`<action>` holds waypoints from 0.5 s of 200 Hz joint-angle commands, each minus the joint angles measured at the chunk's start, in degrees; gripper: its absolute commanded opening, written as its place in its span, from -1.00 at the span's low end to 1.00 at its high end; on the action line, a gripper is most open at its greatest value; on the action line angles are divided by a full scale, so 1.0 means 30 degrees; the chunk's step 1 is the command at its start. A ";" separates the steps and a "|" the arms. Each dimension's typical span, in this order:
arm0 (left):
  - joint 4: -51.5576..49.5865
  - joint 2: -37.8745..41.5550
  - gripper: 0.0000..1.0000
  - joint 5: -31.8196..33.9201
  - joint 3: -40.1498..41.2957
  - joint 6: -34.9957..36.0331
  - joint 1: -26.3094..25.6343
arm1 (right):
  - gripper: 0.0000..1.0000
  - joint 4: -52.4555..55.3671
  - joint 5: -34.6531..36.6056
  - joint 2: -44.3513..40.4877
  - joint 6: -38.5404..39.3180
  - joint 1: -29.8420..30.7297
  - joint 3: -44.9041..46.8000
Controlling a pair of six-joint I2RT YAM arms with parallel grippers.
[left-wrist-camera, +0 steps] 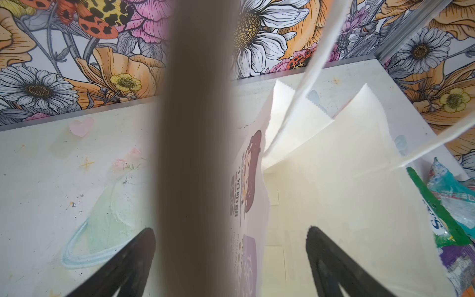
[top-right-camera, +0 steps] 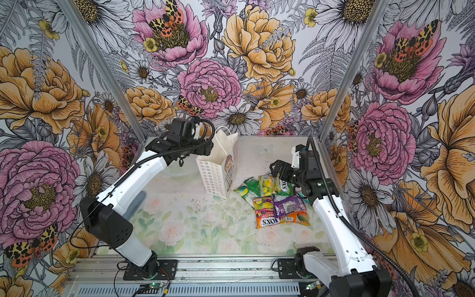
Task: Place the snacks into the paper bag
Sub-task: Rotate the paper bag at the center of the table.
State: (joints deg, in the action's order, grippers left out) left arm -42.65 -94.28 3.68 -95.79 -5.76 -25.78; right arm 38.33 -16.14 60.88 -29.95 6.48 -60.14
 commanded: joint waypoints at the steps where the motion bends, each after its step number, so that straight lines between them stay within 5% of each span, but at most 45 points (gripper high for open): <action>1: 0.0068 -0.0105 0.88 0.0442 0.0465 0.0191 -0.0166 | 0.96 -0.0318 0.0341 -0.0083 0.0258 0.0154 0.0211; 63: 0.0083 -0.0126 0.91 0.0607 0.1017 0.0001 -0.0165 | 0.96 -0.0343 0.0370 -0.0068 0.0296 0.0154 0.0322; 100: 0.0068 -0.0126 0.76 0.0860 0.1255 -0.0279 -0.0199 | 0.96 -0.0355 0.0356 -0.0107 0.0328 0.0154 0.0432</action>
State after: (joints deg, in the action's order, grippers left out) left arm -42.65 -94.28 4.51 -92.99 -6.02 -26.04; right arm 38.33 -16.12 60.88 -29.95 6.48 -59.31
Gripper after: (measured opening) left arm 0.912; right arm 0.981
